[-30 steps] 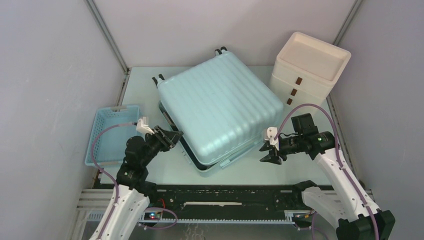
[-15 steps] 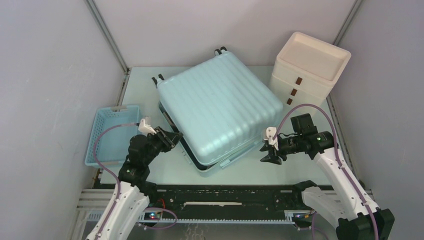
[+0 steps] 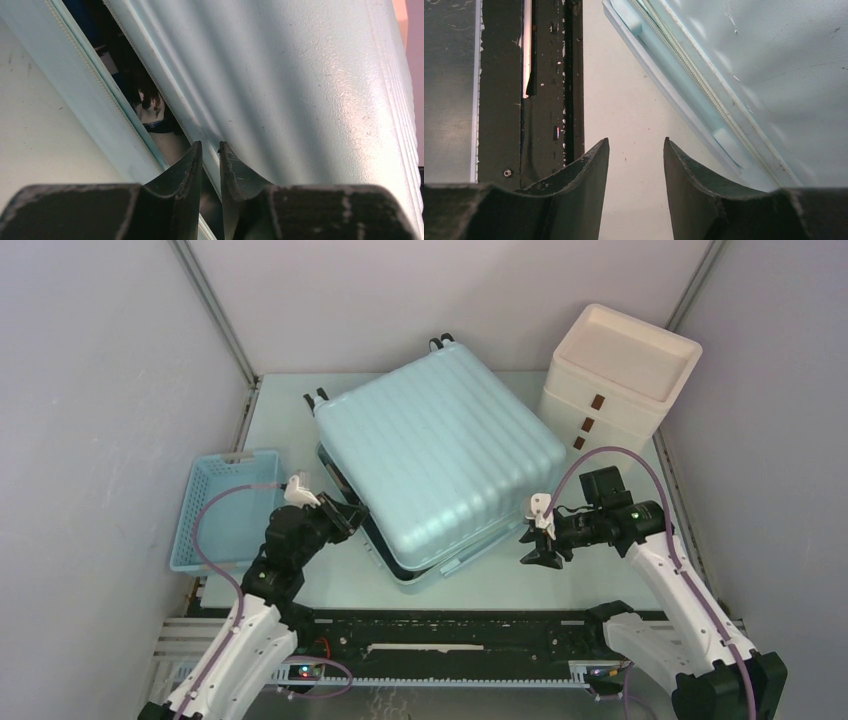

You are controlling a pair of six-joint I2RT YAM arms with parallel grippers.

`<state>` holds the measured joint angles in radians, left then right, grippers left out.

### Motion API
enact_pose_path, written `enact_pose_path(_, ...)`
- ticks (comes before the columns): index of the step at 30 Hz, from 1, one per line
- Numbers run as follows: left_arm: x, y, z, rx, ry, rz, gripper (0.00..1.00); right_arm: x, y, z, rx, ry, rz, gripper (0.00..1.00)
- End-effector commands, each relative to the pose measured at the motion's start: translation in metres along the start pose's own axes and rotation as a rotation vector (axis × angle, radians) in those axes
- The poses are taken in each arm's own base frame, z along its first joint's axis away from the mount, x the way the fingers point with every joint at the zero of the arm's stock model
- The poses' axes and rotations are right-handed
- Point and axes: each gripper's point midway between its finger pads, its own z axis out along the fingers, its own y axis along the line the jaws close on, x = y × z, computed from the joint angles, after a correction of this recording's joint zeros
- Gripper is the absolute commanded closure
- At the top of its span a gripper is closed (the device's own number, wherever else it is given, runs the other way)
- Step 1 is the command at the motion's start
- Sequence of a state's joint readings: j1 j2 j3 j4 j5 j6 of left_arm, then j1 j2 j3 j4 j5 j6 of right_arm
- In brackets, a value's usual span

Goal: Open, take out, and arrange the luggage
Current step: Open the luggage at the center of the board.

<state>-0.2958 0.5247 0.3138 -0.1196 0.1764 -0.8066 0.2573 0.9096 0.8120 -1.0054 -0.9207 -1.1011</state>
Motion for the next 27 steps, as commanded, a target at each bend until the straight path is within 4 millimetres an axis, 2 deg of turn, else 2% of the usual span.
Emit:
enact_pose_path(1,-0.004,-0.016,0.007,0.042,-0.010,-0.008,0.77,-0.001,-0.002,0.001,-0.001,-0.002,-0.002,0.47)
enact_pose_path(5,-0.004,-0.019,0.011,0.037,-0.006,-0.011,0.83,-0.002,-0.001,0.001,0.001,-0.004,-0.006,0.47)
enact_pose_path(11,-0.009,0.009,0.002,-0.140,-0.022,-0.004,0.90,-0.002,-0.001,0.001,0.000,-0.004,-0.010,0.47)
enact_pose_path(15,-0.016,0.025,-0.011,-0.237,-0.065,0.005,1.00,-0.002,0.000,0.001,-0.002,-0.003,-0.012,0.47)
enact_pose_path(21,-0.004,0.039,-0.009,-0.330,0.014,-0.015,1.00,-0.003,0.001,0.001,-0.005,-0.005,-0.018,0.47)
enact_pose_path(27,-0.004,0.032,0.001,-0.317,0.040,-0.027,1.00,-0.003,0.001,0.000,-0.002,-0.006,-0.018,0.47)
